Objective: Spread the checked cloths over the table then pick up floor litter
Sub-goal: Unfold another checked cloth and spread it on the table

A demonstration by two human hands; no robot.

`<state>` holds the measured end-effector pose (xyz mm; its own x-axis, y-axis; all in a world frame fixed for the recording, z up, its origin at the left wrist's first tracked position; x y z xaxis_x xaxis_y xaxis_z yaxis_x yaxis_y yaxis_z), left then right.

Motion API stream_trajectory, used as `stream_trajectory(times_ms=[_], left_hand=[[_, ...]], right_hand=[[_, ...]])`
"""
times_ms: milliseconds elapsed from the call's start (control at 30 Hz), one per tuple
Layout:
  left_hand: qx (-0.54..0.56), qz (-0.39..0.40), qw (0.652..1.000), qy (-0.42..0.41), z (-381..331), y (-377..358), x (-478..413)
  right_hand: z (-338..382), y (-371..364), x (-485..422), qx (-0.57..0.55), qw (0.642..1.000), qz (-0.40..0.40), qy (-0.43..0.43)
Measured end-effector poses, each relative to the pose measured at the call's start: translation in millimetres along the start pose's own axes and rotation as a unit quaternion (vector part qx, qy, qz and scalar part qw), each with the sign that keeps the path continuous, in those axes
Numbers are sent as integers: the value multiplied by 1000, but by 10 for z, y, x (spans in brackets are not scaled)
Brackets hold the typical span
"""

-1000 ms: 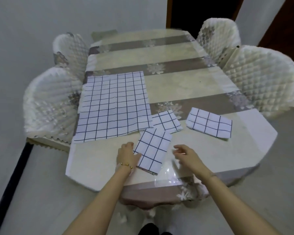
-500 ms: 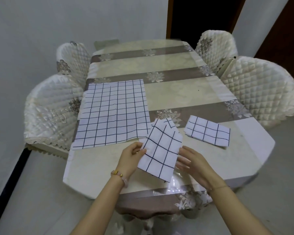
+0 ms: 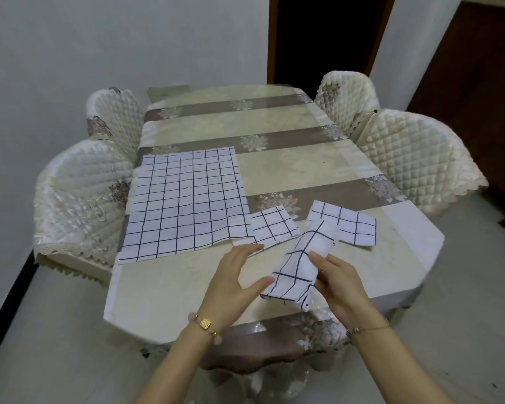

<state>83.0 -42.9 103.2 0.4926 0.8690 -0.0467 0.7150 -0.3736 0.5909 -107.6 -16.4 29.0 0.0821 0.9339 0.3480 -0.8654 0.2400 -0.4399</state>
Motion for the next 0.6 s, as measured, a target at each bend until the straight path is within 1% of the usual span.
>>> stream_trajectory(times_ms=[100, 167, 267, 367, 400, 500, 600], left_hand=[[-90, 71, 990, -86, -285, -228, 56], [-96, 69, 988, -98, -326, -269, 76], [-46, 23, 995, -80, -257, -160, 90], [25, -17, 999, -38, -143, -30, 99], [49, -19, 998, -21, -103, -11, 93], [113, -29, 993, 18, -7, 27, 56], [166, -73, 982, 48, 83, 166, -6]], right_hand=[[-12, -33, 29, -20, 1000, -7, -1], [-14, -85, 50, -30, 1000, 0, 2], [-29, -147, 73, -28, 999, 24, 3], [-39, -208, 94, -25, 998, 64, 12], [-45, -202, 102, -20, 998, 63, 14], [-92, -147, 94, -8, 1000, 29, 9], [-32, -151, 91, 36, 999, 13, 12]])
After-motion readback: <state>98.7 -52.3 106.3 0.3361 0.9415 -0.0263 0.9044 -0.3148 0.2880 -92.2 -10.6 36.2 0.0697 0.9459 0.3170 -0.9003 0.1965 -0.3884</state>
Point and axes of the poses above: each hand's wrist, its own x-axis away from the middle knuckle, its own y-axis out of the back of the hand, z = x × y, the point moved 10 cm from there along -x, towards the middle knuckle, and after that the axes turned 11 degrees about z, right-handed, at the moved point
